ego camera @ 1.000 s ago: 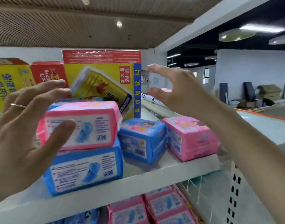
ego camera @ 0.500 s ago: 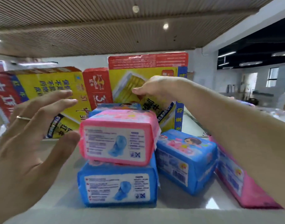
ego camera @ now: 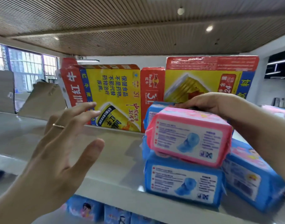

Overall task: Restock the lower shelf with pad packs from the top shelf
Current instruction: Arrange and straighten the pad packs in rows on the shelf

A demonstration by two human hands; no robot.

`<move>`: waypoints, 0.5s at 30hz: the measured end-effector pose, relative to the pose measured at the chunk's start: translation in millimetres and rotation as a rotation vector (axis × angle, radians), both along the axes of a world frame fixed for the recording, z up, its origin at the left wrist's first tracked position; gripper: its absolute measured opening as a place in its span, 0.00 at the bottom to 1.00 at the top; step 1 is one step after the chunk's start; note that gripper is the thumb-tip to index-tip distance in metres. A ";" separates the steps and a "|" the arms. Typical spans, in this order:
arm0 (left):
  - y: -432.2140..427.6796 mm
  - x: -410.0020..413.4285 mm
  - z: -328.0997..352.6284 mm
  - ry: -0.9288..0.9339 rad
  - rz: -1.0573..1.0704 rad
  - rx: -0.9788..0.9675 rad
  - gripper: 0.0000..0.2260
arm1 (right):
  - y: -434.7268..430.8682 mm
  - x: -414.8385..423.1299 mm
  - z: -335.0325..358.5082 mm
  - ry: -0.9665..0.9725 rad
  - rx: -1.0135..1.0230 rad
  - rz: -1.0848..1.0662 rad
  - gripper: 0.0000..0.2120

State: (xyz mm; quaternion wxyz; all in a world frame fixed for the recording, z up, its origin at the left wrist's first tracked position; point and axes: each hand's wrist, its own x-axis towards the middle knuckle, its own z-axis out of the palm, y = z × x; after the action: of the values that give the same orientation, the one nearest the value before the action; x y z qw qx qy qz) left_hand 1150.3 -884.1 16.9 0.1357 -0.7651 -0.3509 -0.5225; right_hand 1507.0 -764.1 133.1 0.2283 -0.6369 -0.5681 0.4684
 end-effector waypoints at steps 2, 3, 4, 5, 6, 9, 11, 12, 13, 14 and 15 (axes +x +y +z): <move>0.4 -4.7 -2.8 -0.016 -0.019 -0.024 0.24 | -1.8 -7.1 0.7 0.033 0.005 -0.051 0.27; 1.6 -7.9 -4.2 -0.021 -0.026 -0.026 0.24 | 0.0 -8.5 1.3 0.041 0.011 -0.080 0.26; 2.2 -11.4 -4.8 -0.018 -0.026 -0.032 0.24 | -2.7 -11.4 2.0 0.027 0.028 -0.125 0.28; 2.5 -14.8 -5.2 -0.011 -0.029 -0.036 0.25 | -3.0 -11.5 3.3 0.019 0.054 -0.175 0.32; 2.8 -18.8 -5.6 -0.009 -0.032 -0.038 0.25 | -5.1 -12.2 4.3 0.031 0.098 -0.222 0.38; 3.6 -32.4 -5.9 -0.041 -0.038 -0.038 0.25 | -12.1 -14.4 12.4 0.071 0.351 -0.357 0.46; 3.8 -42.6 -6.7 -0.068 -0.043 -0.056 0.25 | -25.7 -24.5 23.7 0.067 0.605 -0.415 0.44; 4.1 -47.6 -7.1 -0.078 -0.044 -0.065 0.25 | -35.9 -31.9 31.1 0.082 0.709 -0.421 0.39; 3.7 -52.1 -7.5 -0.091 -0.054 -0.082 0.25 | -45.2 -39.1 39.3 0.110 0.803 -0.425 0.32; 3.4 -55.7 -8.4 -0.104 -0.062 -0.097 0.24 | -55.3 -46.9 48.4 0.146 0.883 -0.413 0.26; 3.2 -58.8 -8.7 -0.118 -0.067 -0.113 0.24 | -66.6 -54.8 56.0 0.196 0.952 -0.399 0.23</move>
State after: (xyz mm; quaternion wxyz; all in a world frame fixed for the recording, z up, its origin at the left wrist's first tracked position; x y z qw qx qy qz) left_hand 1091.4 -880.8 8.2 0.0537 -0.7508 -0.3612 -0.5504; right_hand 1452.2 -830.7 189.1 0.6293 -0.5117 -0.5617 0.1630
